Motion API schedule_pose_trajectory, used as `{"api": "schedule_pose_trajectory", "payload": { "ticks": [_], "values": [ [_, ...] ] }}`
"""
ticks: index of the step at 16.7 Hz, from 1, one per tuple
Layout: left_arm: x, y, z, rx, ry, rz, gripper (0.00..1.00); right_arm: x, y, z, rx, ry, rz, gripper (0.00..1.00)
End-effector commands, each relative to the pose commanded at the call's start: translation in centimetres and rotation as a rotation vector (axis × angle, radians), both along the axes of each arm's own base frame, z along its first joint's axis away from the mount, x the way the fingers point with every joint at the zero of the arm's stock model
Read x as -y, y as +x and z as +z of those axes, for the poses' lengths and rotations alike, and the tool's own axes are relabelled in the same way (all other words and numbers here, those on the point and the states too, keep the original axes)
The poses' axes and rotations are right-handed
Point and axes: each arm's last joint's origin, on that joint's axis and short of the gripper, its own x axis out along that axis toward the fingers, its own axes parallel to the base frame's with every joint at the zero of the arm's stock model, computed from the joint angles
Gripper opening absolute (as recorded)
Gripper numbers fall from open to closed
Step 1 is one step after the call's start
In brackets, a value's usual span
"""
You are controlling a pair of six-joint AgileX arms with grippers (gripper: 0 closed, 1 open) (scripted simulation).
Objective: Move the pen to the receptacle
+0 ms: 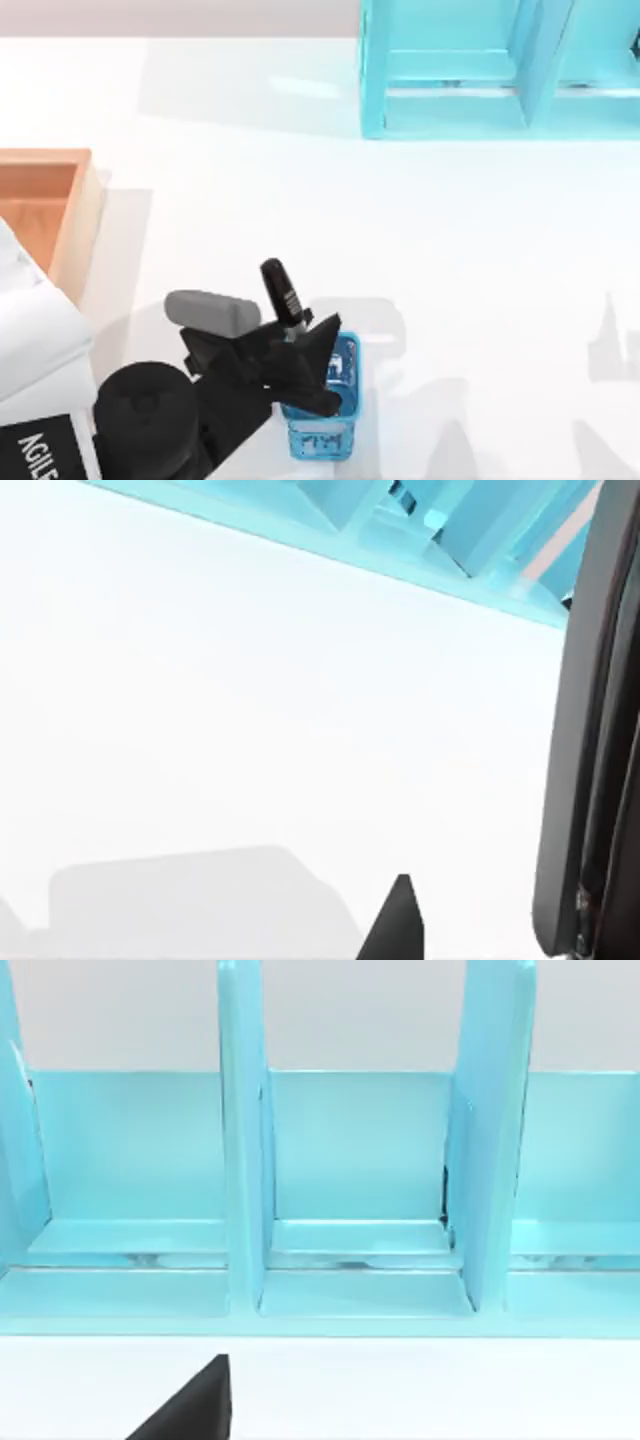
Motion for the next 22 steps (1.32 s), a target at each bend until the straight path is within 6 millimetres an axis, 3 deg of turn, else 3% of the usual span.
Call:
{"api": "schedule_pose_trajectory", "payload": {
  "ticks": [3, 10, 15, 22],
  "values": [
    [0.0, 0.0, 0.0, 0.000, 0.000, 0.000, 0.00, 0.0, 0.0, 0.0, 0.000, 0.000, 0.000, 1.00],
    [-0.6, 2.0, 2.4, 0.051, -0.039, 0.000, 0.00, 0.0, 0.0, 0.0, 0.000, 0.000, 0.000, 1.00],
    [-2.6, 4.0, 5.4, 0.052, -0.033, -0.011, 0.00, 0.0, 0.0, 0.0, 0.000, 0.000, 0.000, 1.00],
    [-6.2, 4.9, 8.0, -0.004, -0.011, -0.022, 0.00, 0.0, 0.0, 0.0, 0.000, 0.000, 0.000, 1.00]
  ]
}}
